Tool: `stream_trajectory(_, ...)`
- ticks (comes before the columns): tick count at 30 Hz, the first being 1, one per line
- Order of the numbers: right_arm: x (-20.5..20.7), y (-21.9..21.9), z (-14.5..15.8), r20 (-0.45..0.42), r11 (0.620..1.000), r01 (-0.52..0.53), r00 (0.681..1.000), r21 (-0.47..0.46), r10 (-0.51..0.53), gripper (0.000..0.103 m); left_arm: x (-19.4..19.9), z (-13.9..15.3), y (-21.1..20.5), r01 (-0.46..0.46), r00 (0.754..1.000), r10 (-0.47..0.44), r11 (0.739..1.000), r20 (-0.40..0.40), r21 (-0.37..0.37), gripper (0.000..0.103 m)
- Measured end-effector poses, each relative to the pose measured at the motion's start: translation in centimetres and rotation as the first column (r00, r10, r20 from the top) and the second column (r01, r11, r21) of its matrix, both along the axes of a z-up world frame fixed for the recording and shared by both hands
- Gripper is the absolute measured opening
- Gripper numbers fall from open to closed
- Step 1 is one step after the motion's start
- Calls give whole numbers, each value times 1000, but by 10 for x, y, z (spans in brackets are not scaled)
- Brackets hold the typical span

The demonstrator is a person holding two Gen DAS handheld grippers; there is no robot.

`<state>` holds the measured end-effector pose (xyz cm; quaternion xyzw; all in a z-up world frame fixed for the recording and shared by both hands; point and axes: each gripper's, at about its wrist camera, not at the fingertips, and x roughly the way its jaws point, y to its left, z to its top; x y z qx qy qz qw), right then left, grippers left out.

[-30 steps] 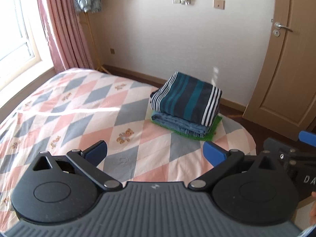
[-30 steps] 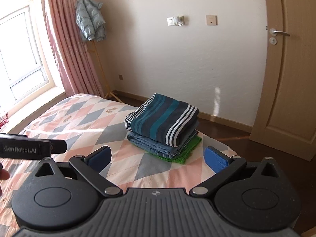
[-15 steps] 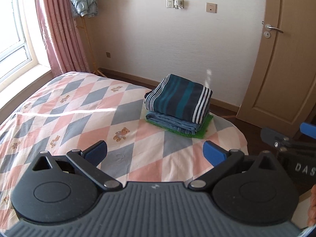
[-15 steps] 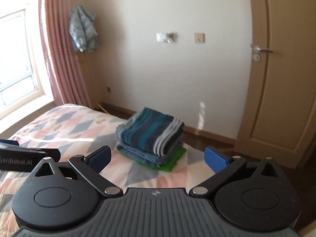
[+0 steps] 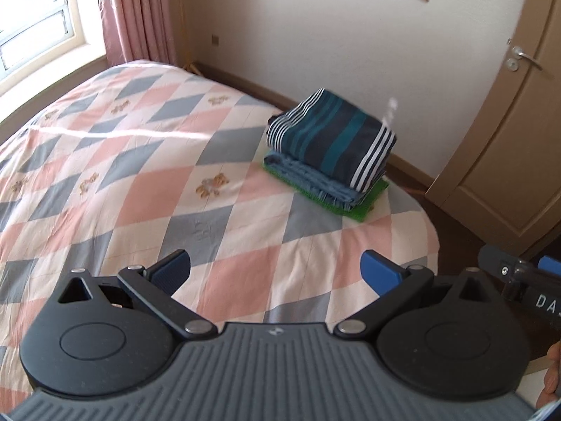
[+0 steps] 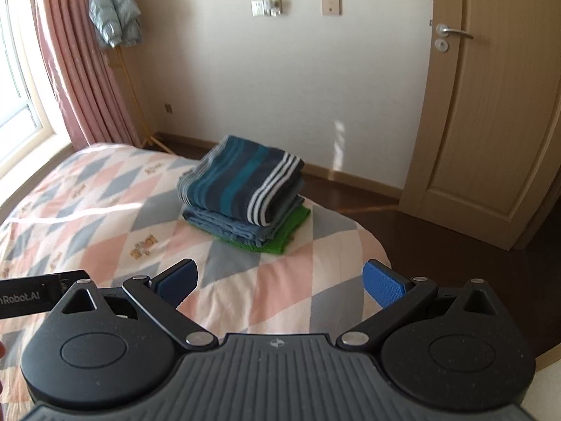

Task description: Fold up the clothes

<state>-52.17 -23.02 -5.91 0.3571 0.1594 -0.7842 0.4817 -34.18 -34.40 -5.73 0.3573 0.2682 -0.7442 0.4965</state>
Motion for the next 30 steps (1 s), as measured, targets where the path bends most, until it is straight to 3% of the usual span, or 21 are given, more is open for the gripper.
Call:
stream_trajectory(14, -31, -61, -39, 81, 992, -63, 995, 107, 55, 103, -42, -39, -55, -22, 998, 15, 995, 66, 99, 102)
stream_trajectory(25, -62, -108, -65, 135, 983, -78, 989, 164, 56, 103, -81, -59, -93, 10, 994, -22, 994, 109, 112, 102)
stream_trajectory(30, -78, -126, -74, 153, 980, -75, 987, 185, 47, 103, -92, -66, -113, -18, 994, 5, 993, 109, 117, 102)
